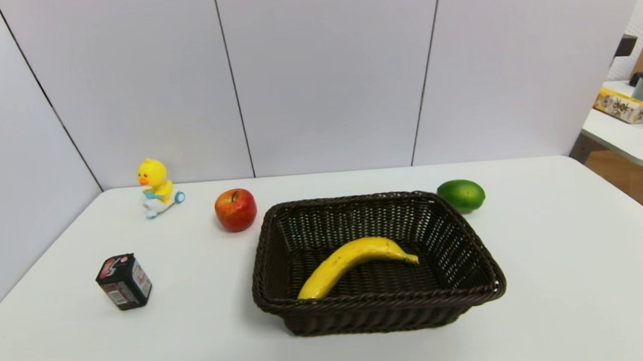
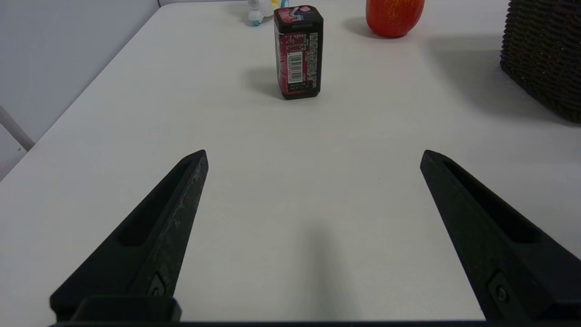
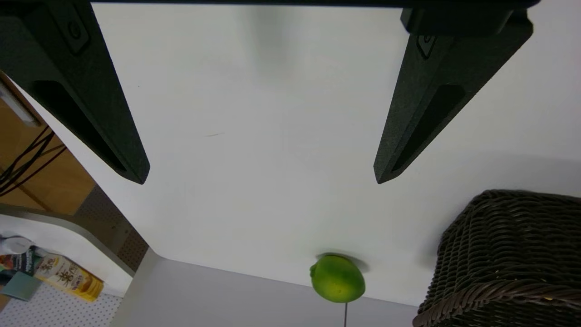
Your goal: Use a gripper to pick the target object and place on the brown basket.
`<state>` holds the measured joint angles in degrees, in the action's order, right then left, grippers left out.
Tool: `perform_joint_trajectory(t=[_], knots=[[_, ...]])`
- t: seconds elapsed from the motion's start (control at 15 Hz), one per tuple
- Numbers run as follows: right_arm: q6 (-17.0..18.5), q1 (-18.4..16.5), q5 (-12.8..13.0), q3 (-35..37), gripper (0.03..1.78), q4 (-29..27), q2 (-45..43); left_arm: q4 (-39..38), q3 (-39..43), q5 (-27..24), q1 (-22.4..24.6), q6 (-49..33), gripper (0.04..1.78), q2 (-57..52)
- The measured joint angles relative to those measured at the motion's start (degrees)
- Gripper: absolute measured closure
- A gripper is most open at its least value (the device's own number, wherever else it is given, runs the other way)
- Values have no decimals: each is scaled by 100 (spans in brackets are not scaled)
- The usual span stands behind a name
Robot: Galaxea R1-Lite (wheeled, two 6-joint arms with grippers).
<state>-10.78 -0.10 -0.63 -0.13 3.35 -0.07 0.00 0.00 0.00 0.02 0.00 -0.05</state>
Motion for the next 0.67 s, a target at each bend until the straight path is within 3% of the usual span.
perform_joint_trajectory(t=[0.33,0.67], knots=[[605,0,-104,-5,10,-338,0,0,0,0,2,0,13,0],[540,0,-110,6,10,-295,0,0,0,0,2,0,13,0]])
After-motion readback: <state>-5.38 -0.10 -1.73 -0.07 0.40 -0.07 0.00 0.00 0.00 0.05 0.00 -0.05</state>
